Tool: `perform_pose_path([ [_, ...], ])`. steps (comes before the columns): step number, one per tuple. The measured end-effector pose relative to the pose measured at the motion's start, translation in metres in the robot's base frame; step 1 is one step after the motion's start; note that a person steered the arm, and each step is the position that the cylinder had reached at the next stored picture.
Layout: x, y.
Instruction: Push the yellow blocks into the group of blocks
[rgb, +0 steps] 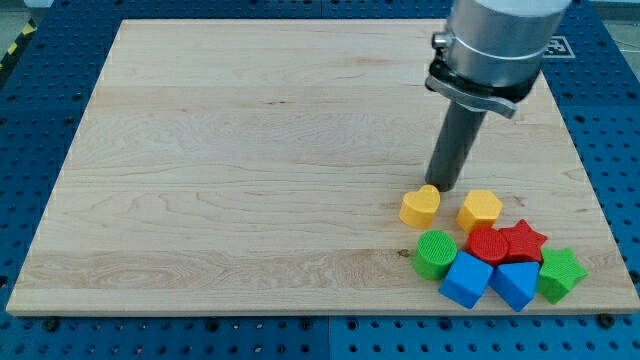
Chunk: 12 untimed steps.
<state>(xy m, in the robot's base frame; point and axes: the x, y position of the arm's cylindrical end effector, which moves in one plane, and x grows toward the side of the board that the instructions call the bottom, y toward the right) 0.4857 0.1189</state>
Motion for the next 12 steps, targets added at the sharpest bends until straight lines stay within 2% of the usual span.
perform_pose_path([
  [3,0.023,-0.015],
  [4,-0.006,-0.012],
  [5,-0.024,0.034],
  [6,-0.024,0.098],
  [7,-0.016,0.129],
  [8,0.003,0.123],
  [10,0.044,0.076],
  [12,0.034,0.06],
])
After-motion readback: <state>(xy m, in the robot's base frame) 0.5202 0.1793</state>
